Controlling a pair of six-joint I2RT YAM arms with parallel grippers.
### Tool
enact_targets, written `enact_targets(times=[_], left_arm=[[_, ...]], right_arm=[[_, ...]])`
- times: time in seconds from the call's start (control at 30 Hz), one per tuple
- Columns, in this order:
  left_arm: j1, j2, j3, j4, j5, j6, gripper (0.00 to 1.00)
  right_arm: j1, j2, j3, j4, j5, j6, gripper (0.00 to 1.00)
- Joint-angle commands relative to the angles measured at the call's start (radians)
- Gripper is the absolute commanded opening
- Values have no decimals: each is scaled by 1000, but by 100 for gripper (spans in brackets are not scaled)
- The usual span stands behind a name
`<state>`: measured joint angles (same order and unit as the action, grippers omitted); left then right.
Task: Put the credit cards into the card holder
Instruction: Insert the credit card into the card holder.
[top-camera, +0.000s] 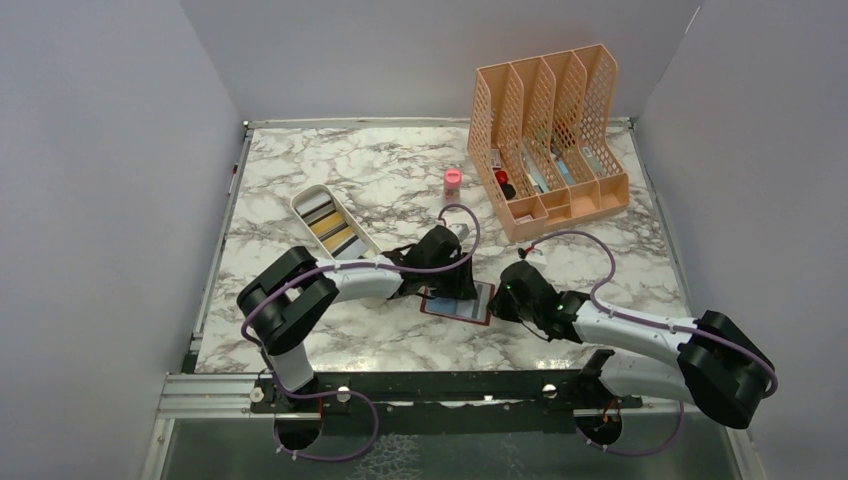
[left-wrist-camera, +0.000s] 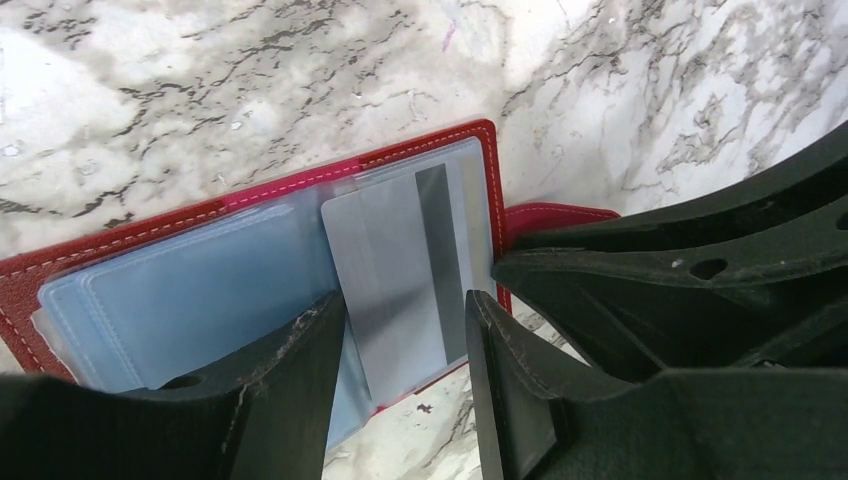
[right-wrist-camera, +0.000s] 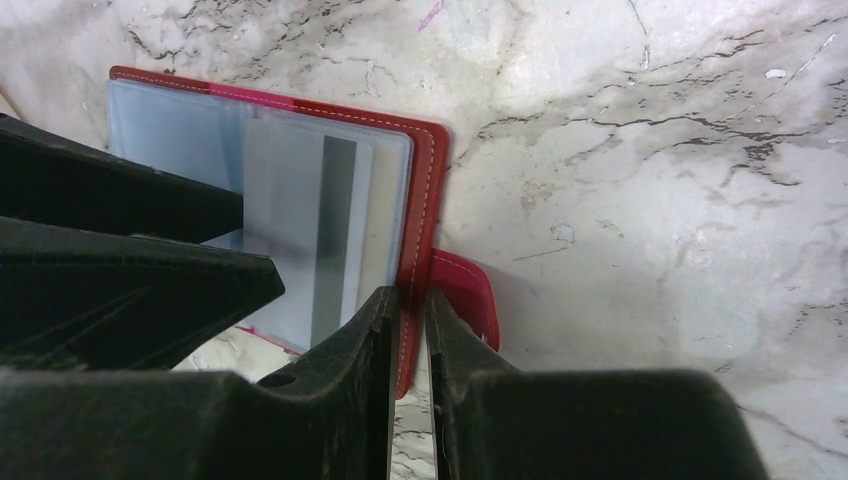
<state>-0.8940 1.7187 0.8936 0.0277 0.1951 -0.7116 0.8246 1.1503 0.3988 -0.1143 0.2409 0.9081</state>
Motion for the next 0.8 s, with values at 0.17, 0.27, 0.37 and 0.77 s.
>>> enact_targets(times=[0.17,0.27,0.37,0.77], left_arm=[[-23,31,-25,119,86,-70,51],[-27,48,-28,141,98,-81,51],[-27,59,-34,159,98,-87,51],[-28,91,-31,331,186,-143,51]], right_arm=[[-4,11,-25,-21,86,15,21],[-6,14,-28,-32,101,17,21],[-15,4,-31,-37,104,11,21],[-58,-57,-12,-102,110,-8,21]])
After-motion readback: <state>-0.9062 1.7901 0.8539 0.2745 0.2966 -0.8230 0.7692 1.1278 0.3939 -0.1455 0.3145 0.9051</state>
